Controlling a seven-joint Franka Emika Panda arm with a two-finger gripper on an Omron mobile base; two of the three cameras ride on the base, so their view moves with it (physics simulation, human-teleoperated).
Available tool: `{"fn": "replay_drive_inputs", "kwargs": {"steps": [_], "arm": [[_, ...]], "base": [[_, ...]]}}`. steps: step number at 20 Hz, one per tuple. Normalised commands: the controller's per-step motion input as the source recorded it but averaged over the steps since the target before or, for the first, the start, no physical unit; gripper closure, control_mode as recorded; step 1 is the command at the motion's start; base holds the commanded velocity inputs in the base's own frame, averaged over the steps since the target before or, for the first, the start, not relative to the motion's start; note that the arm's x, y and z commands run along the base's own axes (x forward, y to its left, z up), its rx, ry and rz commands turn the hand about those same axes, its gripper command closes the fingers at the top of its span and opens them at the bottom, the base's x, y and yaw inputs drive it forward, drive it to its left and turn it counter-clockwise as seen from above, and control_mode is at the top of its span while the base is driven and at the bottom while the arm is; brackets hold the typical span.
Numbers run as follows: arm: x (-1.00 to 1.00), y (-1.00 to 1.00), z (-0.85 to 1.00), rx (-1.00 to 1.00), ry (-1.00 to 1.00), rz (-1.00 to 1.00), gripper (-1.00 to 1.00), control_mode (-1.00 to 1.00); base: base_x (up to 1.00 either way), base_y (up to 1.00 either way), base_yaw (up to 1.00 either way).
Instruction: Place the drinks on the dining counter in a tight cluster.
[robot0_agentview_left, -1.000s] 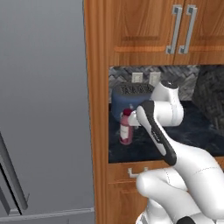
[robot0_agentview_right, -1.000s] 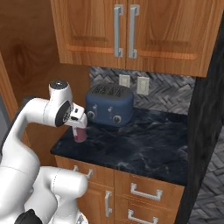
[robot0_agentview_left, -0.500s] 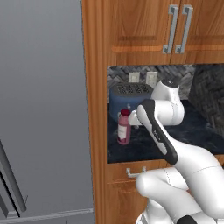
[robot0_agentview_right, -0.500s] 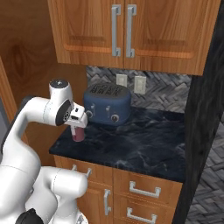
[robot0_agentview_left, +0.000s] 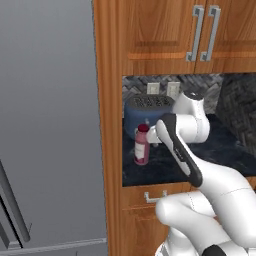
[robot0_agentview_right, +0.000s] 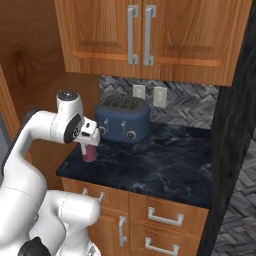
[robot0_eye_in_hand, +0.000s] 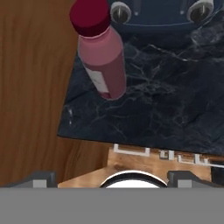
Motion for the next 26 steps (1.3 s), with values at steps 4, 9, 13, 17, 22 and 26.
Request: {"fn": "replay_drive_inputs", "kwargs": {"steps": [4,9,13,17,22,26], "arm": [[0.56,0.03,0.37,-0.07,0.07,0.20,-1.00,-1.00],[0.36,0.00,0.18,-0.03,0.03,0.20,-1.00,-1.00],[0.16,0.08,0.00,-0.02,0.00,0.01,-1.00,-1.00],[0.11,0.12,0.00,0.00,-0.09,0.04,-1.00,-1.00],[0.41,0.13,0.00,0.00,-0.12,0.05,-1.00,-1.00],[0.66,0.00,0.00,0.00,0.00,0.16,-1.00,-1.00]], "base": [[0.00,0.00,0.00],[0.00,0.00,0.00],[0.00,0.00,0.00],[0.00,0.00,0.00],[0.00,0.00,0.00],[0.00,0.00,0.00]]}}
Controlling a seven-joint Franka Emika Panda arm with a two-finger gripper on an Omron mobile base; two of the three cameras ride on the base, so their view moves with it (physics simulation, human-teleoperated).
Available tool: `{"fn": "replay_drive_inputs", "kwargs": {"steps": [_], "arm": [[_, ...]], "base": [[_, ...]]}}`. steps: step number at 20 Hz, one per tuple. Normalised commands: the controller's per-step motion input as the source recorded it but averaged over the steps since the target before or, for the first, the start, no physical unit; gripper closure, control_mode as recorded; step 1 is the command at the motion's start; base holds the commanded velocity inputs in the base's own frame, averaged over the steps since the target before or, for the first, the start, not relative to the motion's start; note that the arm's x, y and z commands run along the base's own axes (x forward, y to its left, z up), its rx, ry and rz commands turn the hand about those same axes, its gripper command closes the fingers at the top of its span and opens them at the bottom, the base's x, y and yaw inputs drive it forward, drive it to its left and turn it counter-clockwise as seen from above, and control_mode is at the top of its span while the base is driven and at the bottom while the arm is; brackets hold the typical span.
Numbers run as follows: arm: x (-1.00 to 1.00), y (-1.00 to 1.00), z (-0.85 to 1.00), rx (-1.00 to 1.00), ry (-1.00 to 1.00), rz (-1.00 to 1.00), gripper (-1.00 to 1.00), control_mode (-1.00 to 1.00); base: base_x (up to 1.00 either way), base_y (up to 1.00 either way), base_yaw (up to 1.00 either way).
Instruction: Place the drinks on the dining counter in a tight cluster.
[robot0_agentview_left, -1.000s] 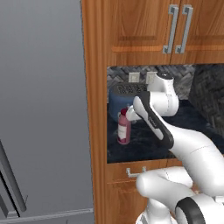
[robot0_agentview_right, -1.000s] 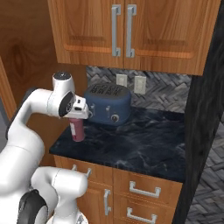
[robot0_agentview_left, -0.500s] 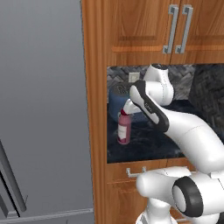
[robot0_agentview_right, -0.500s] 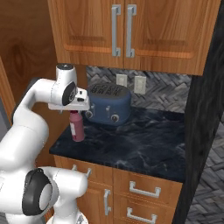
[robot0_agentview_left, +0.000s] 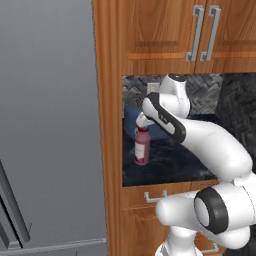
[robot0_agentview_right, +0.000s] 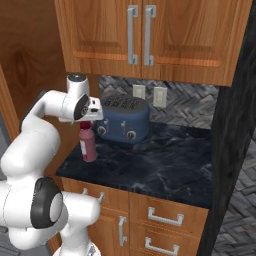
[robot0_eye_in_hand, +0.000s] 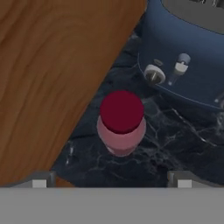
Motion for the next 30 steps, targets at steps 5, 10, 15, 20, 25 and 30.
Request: {"fn": "replay_drive_inputs", "kwargs": {"steps": [5,10,15,20,25,30], "arm": [[0.28,0.00,0.02,-0.03,0.02,0.19,-1.00,-1.00],[0.02,0.01,-0.02,-0.09,0.08,0.03,-1.00,-1.00],[0.10,0.03,-0.20,-0.02,0.09,0.00,-1.00,-1.00],[0.25,0.10,-0.05,0.00,0.03,0.02,-1.00,-1.00],[0.31,0.15,0.00,-0.05,0.07,0.03,-1.00,-1.00],[0.13,-0.02,0.00,-0.01,0.05,0.00,-1.00,-1.00]], "base": [[0.00,0.00,0.00],[0.00,0.00,0.00],[0.00,0.00,0.00],[0.00,0.00,0.00],[0.00,0.00,0.00],[0.00,0.00,0.00]]}}
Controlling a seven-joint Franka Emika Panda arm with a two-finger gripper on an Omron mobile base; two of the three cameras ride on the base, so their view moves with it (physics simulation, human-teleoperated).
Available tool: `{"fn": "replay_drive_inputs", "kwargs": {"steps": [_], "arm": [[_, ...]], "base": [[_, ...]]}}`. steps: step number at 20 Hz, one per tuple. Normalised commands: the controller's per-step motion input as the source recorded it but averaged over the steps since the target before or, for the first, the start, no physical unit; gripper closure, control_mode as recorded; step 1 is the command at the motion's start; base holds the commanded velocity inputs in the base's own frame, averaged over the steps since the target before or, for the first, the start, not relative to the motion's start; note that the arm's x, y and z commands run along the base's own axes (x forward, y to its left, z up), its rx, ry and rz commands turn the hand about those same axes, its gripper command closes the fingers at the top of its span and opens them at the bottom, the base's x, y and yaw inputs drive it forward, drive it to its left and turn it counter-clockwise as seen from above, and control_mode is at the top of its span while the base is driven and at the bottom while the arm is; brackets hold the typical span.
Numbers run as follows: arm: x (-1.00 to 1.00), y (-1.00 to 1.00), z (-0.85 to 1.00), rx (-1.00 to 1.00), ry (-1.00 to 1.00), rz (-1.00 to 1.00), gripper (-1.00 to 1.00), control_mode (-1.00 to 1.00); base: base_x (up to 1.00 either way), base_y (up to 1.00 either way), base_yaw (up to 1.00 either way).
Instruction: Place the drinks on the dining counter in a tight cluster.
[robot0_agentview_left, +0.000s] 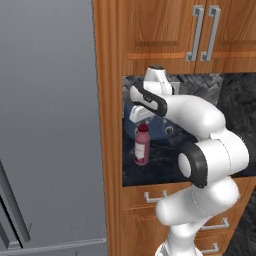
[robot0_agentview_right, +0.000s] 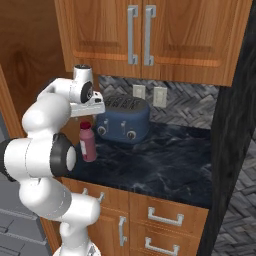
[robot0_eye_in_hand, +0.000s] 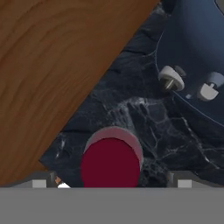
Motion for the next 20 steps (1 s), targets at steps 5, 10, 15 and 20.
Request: {"fn": "replay_drive_inputs", "kwargs": {"steps": [5,10,15,20], "arm": [[0.00,-0.02,-0.15,0.00,0.01,0.00,-1.00,-1.00],[0.00,0.00,-0.29,0.00,0.04,0.00,-1.00,-1.00],[0.00,0.00,-0.33,0.00,0.05,0.01,-1.00,-1.00],[0.00,0.04,-0.21,0.00,0.05,0.00,-1.00,-1.00]], "base": [[0.00,0.00,0.00],[0.00,0.00,0.00],[0.00,0.00,0.00],[0.00,0.00,0.00]]}}
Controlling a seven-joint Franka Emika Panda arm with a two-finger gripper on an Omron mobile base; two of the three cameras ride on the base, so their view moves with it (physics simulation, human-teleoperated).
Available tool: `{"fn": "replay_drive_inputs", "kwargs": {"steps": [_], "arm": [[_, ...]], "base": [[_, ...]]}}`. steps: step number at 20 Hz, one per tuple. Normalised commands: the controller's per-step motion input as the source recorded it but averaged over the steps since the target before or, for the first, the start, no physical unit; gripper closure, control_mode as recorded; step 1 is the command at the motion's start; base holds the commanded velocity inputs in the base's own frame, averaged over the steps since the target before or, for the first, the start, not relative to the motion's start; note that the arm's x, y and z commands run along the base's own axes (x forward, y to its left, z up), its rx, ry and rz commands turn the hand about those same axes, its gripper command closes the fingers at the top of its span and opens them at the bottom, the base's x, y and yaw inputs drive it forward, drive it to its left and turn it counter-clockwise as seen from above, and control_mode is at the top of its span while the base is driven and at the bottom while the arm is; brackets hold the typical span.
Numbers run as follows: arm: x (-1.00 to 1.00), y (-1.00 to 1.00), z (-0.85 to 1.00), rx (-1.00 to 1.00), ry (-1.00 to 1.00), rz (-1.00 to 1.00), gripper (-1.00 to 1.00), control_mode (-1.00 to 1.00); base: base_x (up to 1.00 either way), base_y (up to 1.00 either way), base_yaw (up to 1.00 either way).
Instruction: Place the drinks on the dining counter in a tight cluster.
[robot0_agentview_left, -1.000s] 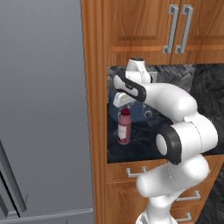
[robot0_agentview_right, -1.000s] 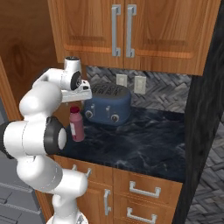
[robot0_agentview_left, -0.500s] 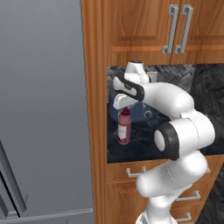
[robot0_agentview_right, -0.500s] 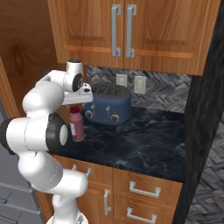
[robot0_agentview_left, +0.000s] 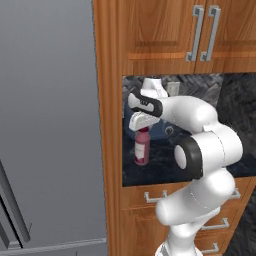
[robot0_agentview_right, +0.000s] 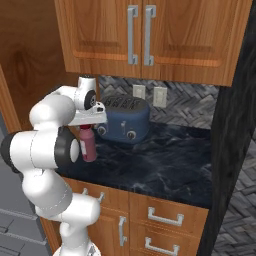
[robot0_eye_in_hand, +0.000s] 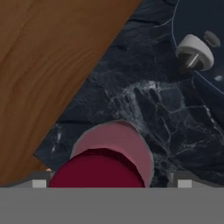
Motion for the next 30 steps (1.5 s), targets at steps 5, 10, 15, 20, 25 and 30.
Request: {"fn": "replay_drive_inputs", "kwargs": {"steps": [5,10,15,20,25,30], "arm": [[0.00,0.06,-0.09,0.00,0.06,0.00,-1.00,-1.00],[0.00,0.00,0.00,0.00,0.00,0.00,-1.00,-1.00],[0.00,0.00,0.00,0.00,0.00,0.00,1.00,-1.00],[0.00,0.00,0.00,0.00,0.00,0.00,1.00,-1.00],[-0.54,-0.36,0.18,0.01,-0.05,0.00,1.00,-1.00],[-1.00,-0.65,0.60,0.06,-0.05,0.00,1.00,-1.00]], "base": [[0.00,0.00,0.00],[0.00,0.00,0.00],[0.00,0.00,0.00],[0.00,0.00,0.00],[0.00,0.00,0.00],[0.00,0.00,0.00]]}}
